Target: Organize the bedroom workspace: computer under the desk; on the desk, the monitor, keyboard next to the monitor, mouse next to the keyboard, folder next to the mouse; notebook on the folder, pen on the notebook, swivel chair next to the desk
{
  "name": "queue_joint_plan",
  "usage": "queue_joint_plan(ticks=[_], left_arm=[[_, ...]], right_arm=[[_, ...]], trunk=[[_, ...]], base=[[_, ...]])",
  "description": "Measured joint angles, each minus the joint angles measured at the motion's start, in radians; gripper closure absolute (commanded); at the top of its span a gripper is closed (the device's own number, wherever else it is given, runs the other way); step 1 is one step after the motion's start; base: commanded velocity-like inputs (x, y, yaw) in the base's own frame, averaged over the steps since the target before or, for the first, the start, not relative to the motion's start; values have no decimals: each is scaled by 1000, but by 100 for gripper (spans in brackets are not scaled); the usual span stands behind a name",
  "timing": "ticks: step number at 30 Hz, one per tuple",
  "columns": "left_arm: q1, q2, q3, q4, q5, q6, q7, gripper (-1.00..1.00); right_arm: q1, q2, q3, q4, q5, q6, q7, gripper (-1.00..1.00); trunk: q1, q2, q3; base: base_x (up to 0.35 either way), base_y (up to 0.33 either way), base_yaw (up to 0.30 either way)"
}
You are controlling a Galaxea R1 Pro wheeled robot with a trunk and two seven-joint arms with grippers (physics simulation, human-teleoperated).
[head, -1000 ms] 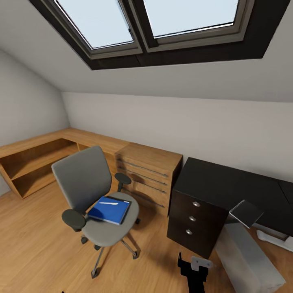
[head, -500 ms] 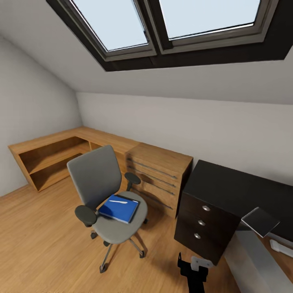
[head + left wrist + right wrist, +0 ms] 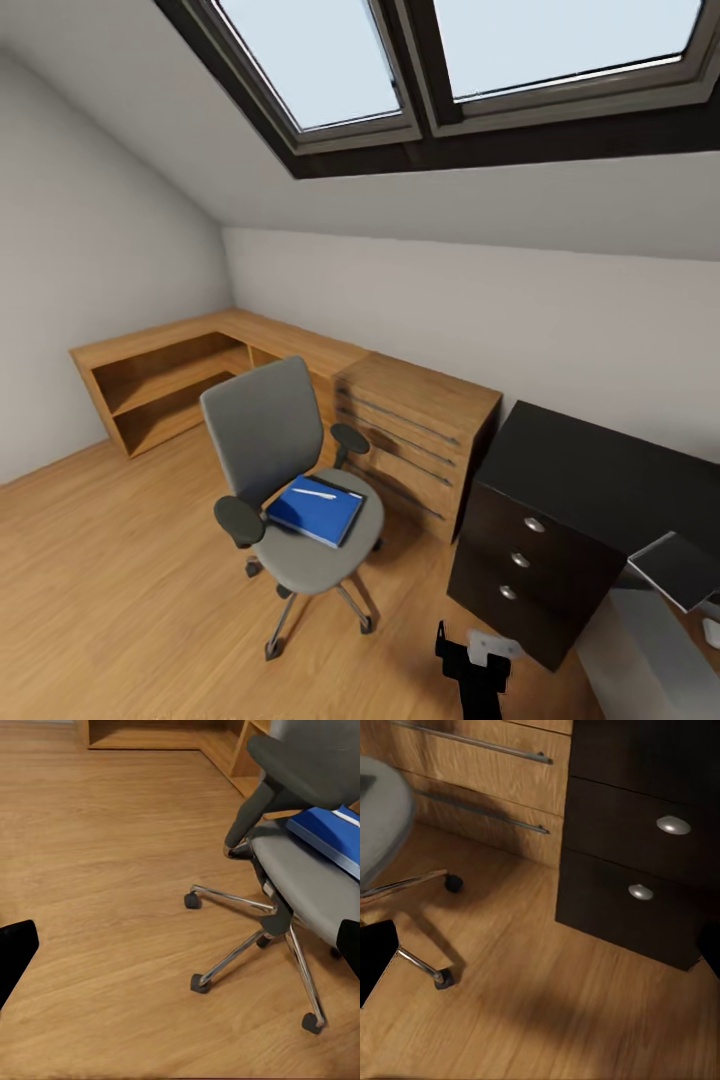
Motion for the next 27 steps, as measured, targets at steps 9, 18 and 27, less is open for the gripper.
queue_joint_plan(ticks=[9,18,27], left_arm=[[0,-4,-17,24,-1,1,-2,-100],[0,-5,-67,39,-1,2,-2,-100],[0,-7,-85,55,0,2,-2,-100]], right_arm=[[2,2,1,1,2,0,1,-100],[3,2,1,0,3,0,2,-100],[3,2,0,0,4,-2,2,-100]], trunk=[[0,0,-1],[0,0,-5],[0,0,-9]], base=[[0,0,264],[0,0,264],[0,0,264]])
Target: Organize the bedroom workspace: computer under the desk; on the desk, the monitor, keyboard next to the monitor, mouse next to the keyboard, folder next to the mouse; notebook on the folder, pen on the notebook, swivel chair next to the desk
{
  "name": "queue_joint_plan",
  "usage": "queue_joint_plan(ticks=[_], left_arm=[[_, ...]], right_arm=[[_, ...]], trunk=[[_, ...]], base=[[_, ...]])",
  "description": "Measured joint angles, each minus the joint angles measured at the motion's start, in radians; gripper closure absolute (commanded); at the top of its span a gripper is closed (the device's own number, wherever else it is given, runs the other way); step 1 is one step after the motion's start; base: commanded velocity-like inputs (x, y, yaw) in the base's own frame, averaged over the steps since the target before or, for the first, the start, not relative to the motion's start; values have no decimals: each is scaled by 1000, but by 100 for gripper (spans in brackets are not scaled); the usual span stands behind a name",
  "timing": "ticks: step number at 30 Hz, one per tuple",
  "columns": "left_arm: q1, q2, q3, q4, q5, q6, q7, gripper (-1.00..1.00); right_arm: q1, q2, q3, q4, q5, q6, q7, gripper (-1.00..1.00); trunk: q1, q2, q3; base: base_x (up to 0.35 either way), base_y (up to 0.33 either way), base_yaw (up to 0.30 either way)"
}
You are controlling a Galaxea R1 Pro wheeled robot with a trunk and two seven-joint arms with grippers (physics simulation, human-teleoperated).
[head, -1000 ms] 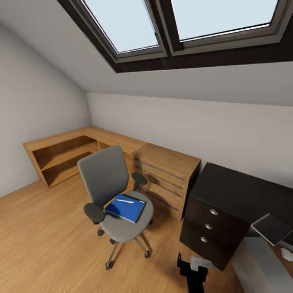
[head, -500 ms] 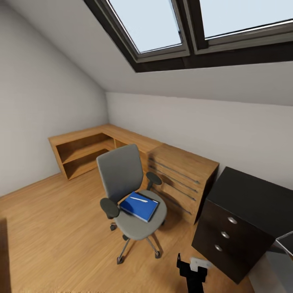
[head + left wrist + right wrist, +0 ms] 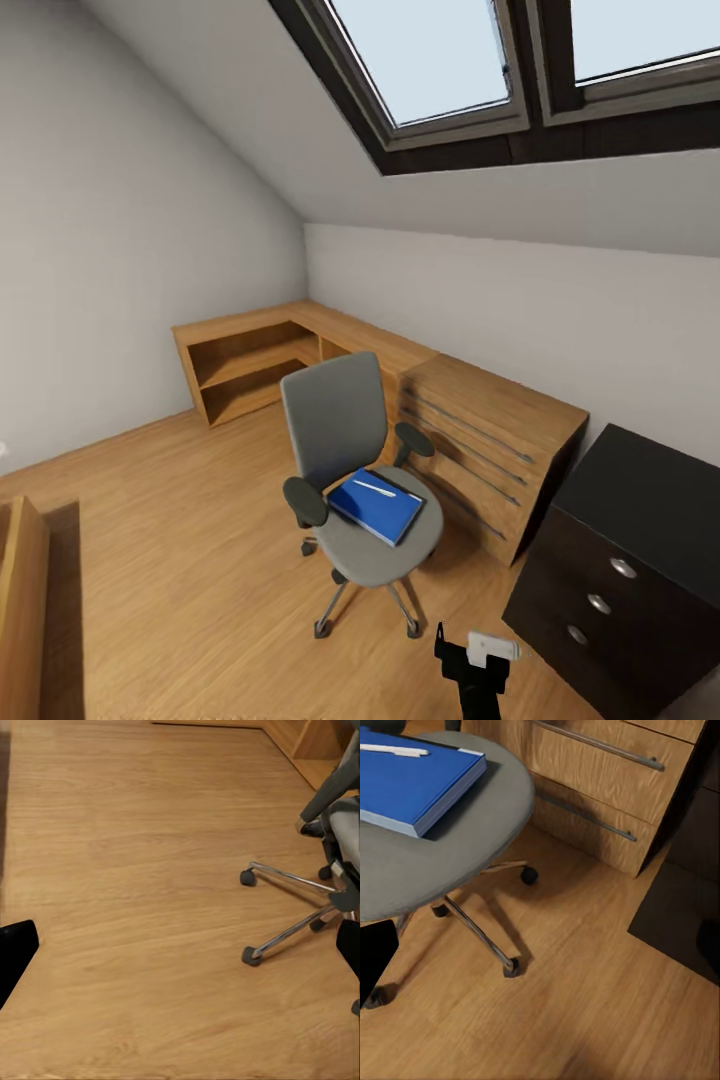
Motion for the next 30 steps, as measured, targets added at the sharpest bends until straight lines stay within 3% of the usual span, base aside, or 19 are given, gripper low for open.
queue_joint_plan(ticks=[5,14,22,30], left_arm=[[0,-18,2,14,0,2,-1,-100],[0,-26,2,28,-1,3,-1,-100],[0,-31,1,40,-1,2,-1,-100],[0,-32,2,43,0,3,-2,-100]], right_arm=[[0,-1,1,-1,4,0,1,-100],[5,-15,0,-1,61,-1,1,-100],[7,-26,1,-2,67,-1,1,-100],[8,-19,1,0,65,-6,-1,-100]], trunk=[[0,0,-3],[0,0,-6],[0,0,-7],[0,0,-7]], base=[[109,0,264],[209,0,121],[15,0,5],[94,-92,55]])
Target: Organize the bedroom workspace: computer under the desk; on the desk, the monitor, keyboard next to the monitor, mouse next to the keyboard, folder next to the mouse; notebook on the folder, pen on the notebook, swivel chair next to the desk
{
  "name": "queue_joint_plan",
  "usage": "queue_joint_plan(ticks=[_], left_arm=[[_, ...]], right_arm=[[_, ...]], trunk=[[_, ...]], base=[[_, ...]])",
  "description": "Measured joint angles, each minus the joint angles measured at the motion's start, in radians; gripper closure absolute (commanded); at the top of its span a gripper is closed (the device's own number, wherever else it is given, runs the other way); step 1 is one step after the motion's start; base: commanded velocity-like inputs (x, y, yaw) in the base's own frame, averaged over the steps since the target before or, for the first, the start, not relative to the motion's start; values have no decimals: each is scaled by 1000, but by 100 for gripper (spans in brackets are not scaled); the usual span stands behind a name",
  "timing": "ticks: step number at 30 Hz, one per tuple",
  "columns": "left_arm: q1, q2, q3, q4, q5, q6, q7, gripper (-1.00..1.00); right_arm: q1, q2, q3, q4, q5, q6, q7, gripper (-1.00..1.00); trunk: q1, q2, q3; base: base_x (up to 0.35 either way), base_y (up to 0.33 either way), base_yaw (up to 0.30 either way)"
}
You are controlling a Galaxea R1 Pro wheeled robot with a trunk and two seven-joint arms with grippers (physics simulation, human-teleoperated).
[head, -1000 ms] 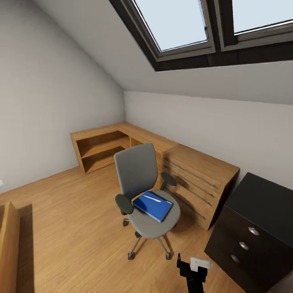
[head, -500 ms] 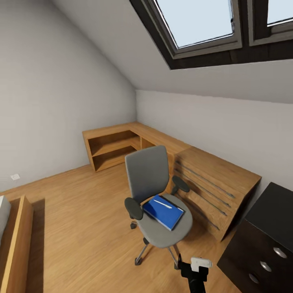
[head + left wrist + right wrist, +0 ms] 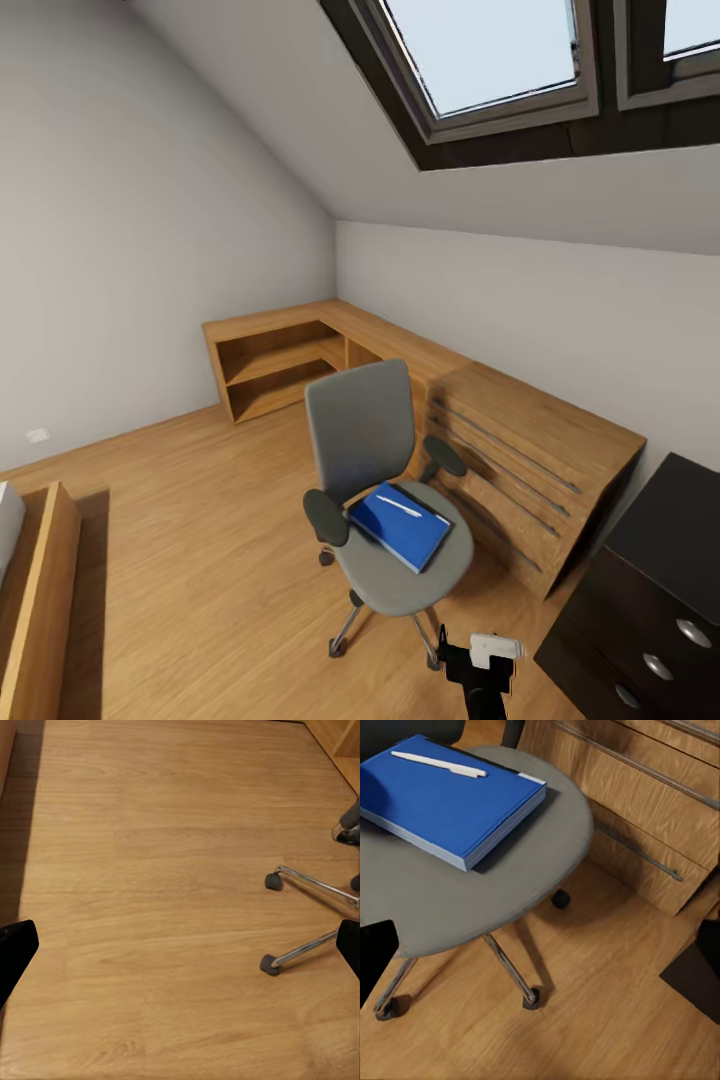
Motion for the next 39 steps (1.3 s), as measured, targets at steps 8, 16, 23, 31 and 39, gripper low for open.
queue_joint_plan(ticks=[8,16,23,31,39], left_arm=[[0,-1,0,-1,-2,-1,1,-100],[0,-2,-1,-1,-2,-1,1,-100],[0,-6,0,0,-2,0,0,-100],[0,-18,-3,0,-35,-1,4,-100],[-36,-100,18,-35,-90,290,136,-100]], right_arm=[[0,1,-1,0,-1,-1,0,-100],[0,1,-1,0,-1,-2,0,-100],[0,1,-1,0,-1,-2,0,-100],[0,0,-1,-1,-1,-1,0,-100],[-1,-22,-2,-39,1,-66,-6,-100]], trunk=[[0,0,0],[0,0,0],[0,0,0],[0,0,0],[16,-28,-12]], base=[[18,-26,265],[1,-1,271],[36,-85,272],[65,-68,140],[1,-1,2]])
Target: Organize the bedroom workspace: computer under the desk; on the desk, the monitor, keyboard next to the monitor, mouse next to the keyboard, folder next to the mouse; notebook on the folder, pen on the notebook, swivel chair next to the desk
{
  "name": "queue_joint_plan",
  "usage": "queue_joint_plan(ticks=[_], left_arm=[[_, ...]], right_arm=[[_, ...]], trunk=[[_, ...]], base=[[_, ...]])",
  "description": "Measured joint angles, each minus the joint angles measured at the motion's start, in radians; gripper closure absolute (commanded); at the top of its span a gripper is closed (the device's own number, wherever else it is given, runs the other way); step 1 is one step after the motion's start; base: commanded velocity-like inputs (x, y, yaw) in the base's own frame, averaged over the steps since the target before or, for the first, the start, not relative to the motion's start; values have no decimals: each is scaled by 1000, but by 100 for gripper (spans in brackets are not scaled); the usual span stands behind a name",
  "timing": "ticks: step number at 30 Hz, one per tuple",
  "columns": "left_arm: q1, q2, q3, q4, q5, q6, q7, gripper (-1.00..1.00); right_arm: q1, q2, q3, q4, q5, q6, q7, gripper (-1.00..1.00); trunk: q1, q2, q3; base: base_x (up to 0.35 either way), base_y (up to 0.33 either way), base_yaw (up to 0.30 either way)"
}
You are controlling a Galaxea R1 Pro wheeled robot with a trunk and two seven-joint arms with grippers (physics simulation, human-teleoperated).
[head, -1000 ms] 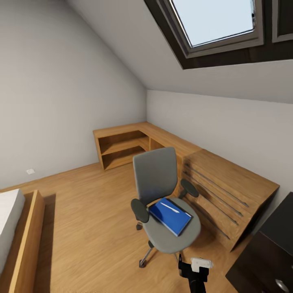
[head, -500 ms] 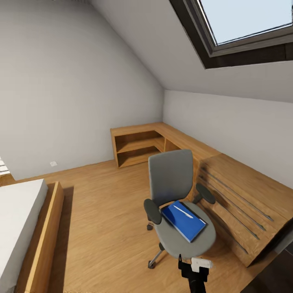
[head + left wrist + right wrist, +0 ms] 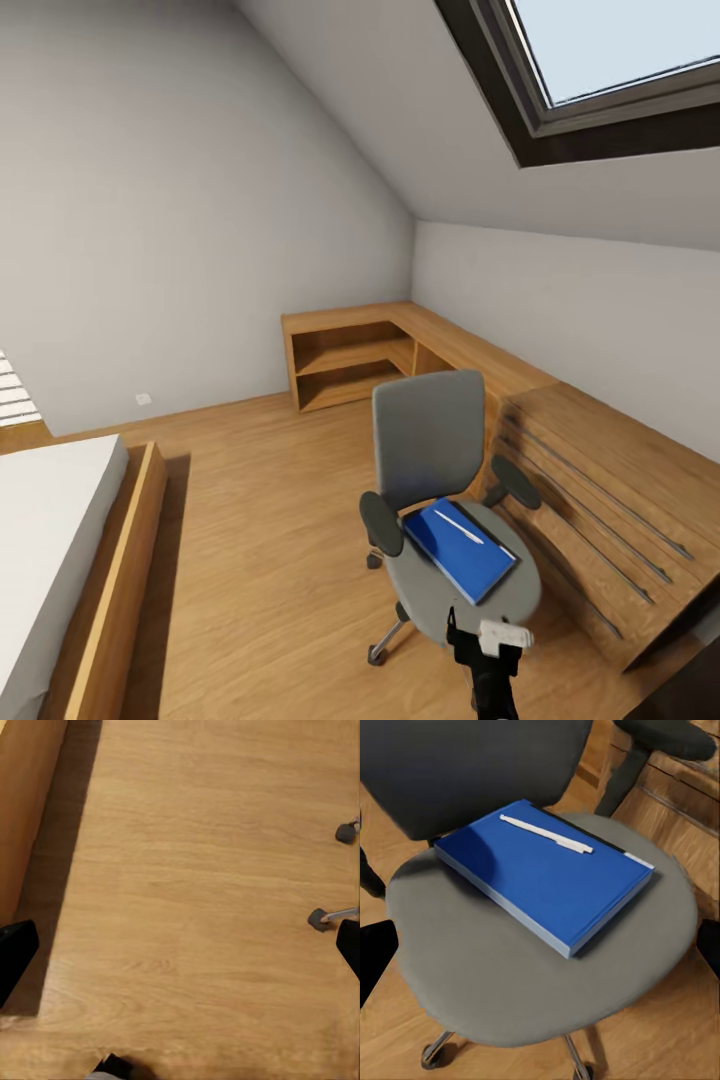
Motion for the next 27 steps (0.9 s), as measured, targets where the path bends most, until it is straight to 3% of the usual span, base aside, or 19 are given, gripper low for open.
queue_joint_plan(ticks=[2,4,8,11,13,16,18,21,27], left_arm=[[-61,-2,0,-61,-4,154,71,-100],[-111,-2,0,-103,-4,240,106,-100],[-245,-7,0,-141,12,431,144,-100],[-370,-40,18,-117,32,594,152,-100],[-421,-63,40,-86,42,638,152,-100],[-527,-113,83,1,50,690,150,-100],[-566,-124,98,22,50,701,149,-100],[-593,-119,113,12,49,709,147,-100],[-605,-108,114,3,50,714,149,-100]], right_arm=[[0,-25,-5,-84,-5,8,-3,-100],[-1,-41,-5,-154,-7,54,-4,-100],[-1,-65,-7,-321,-8,238,-3,-100],[-2,-80,-9,-468,-10,415,0,-100],[-3,-83,-10,-519,-11,485,3,-100],[-13,-91,-12,-591,-13,647,26,-100],[-37,-106,-13,-603,-21,750,62,-100],[-74,-124,-14,-588,-62,898,130,-100],[-90,-133,-14,-579,-100,996,168,-100]], trunk=[[8,-14,-6],[15,-28,-13],[31,-56,-25],[42,-77,-34],[50,-91,-41],[61,-112,-50],[69,-126,-56],[73,-133,-60],[73,-133,-60]], base=[[0,0,0],[0,0,0],[0,0,0],[0,0,0],[0,0,0],[0,0,0],[0,0,0],[0,0,0],[0,0,0]])
